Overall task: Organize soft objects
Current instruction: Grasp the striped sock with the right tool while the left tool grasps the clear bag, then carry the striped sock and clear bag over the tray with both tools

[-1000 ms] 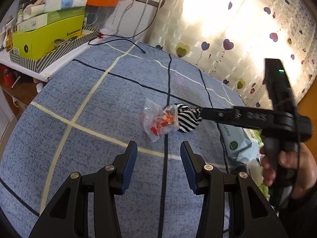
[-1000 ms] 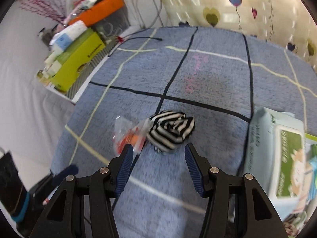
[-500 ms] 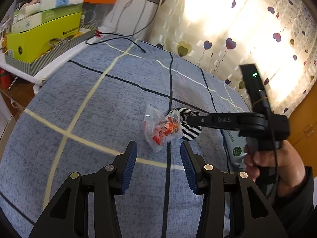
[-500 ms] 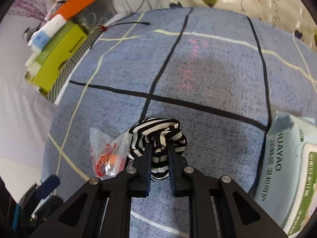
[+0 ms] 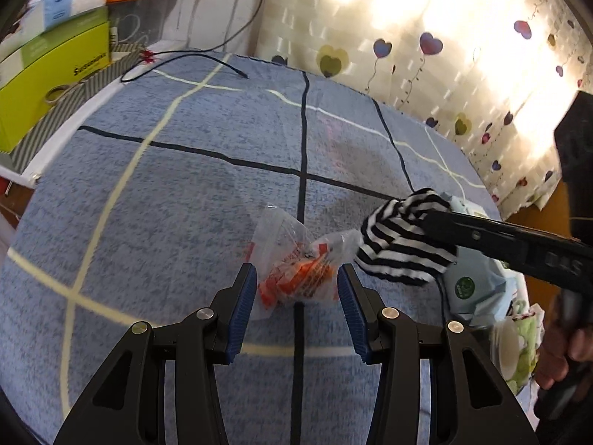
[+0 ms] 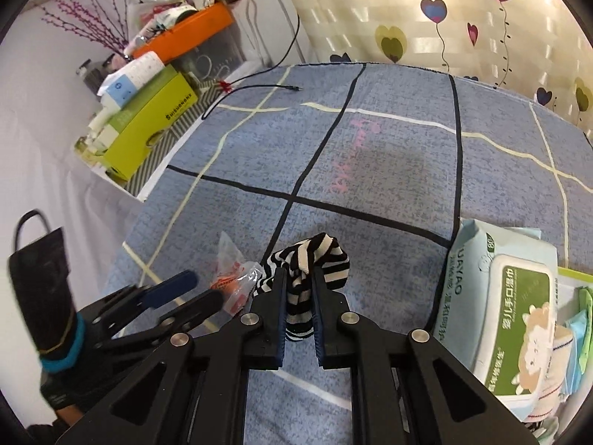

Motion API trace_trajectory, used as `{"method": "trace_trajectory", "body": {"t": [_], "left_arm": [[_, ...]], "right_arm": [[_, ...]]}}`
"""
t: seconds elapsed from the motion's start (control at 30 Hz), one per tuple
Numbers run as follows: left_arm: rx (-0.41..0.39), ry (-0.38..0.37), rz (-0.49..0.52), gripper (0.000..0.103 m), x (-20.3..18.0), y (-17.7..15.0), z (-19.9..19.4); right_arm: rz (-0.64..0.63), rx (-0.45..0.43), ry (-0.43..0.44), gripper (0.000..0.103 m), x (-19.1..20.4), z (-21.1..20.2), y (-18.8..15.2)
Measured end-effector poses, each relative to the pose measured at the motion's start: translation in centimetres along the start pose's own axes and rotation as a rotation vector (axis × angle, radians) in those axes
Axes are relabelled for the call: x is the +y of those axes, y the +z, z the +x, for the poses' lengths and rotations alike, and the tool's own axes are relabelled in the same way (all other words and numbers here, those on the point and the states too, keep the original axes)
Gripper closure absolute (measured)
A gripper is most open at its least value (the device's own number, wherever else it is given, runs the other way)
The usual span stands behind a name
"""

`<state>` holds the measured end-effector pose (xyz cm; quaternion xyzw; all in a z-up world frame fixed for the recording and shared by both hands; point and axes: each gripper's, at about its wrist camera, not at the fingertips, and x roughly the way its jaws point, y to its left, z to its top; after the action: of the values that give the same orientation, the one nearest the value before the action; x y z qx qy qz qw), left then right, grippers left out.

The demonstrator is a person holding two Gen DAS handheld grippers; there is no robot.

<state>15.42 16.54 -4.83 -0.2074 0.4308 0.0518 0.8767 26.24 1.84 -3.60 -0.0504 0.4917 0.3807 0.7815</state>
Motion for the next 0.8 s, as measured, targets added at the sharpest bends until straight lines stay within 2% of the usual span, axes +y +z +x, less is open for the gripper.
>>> {"method": "trace_trajectory", "body": {"t": [0.2, 0.4, 0.43, 0.5, 0.6, 0.8], "left_arm": [[0.032, 0.021, 0.053, 0.053, -1.4, 0.0, 2.3], [0.014, 0.054, 0.086, 0.053, -2.1, -0.2, 2.5], [0.007, 0.06, 0.098, 0.055, -2.3, -0.4, 2.4], [0.002, 0.059, 0.111, 0.067, -2.6, -0.5, 2.3], [-0.005, 0.06, 0.123, 0.079, -2.9, -0.7, 1.7], [-0.044, 0.034, 0.112, 0.082, -3.4, -1.5, -0.6]], "right_arm": [[0.011, -0.004, 0.004, 0.091, -0.6, -0.5, -0.4], [0.011, -0.017, 0.002, 0.091, -0.9, -1.3, -0.8], [0.011, -0.023, 0.0, 0.091, -0.9, -1.5, -0.8], [0.009, -0.033, 0.0, 0.091, -0.9, -2.0, -0.9], [0.011, -0.043, 0.004, 0.092, -0.9, -2.6, -1.1], [0.015, -0.085, 0.026, 0.092, -1.0, -4.8, -2.1]]}}
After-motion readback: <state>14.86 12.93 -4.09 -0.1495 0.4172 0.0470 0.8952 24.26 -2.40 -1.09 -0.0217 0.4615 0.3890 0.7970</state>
